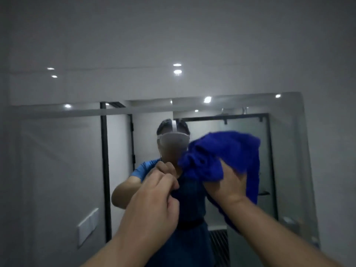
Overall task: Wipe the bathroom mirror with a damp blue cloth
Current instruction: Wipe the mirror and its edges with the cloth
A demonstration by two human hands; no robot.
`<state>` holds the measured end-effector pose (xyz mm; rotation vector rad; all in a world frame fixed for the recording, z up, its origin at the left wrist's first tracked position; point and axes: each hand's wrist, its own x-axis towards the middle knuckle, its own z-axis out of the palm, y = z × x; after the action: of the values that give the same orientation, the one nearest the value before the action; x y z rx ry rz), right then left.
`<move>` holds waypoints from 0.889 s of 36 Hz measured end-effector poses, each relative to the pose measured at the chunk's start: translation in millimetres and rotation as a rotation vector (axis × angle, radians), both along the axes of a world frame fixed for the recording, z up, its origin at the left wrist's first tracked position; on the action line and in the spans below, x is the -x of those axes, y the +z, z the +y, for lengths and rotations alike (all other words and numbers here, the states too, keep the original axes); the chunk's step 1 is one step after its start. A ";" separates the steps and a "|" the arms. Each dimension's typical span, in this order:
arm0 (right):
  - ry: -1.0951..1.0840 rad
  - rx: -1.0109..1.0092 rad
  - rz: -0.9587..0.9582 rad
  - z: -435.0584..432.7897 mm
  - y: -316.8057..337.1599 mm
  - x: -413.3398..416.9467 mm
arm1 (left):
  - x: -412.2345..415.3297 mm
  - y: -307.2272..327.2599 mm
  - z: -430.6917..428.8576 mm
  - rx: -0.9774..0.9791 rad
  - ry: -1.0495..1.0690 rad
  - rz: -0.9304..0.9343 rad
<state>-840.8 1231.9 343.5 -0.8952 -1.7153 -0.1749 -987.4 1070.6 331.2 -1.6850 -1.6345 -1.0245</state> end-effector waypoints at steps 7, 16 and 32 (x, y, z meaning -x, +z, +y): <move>0.054 -0.139 -0.087 9.2 -32.4 -32.9 | -27.2 9.7 -18.4 0.106 -0.224 0.184; -0.380 -0.011 0.308 45.6 102.4 -84.2 | -42.7 18.4 -9.2 -0.147 -0.182 0.182; 0.595 0.594 -0.460 -34.9 151.0 -66.9 | -94.8 1.7 69.5 -0.063 0.151 0.037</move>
<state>-773.9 1197.0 494.5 -0.7447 -2.4526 0.5973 -892.6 1140.2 333.0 -1.5057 -1.6604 -0.9559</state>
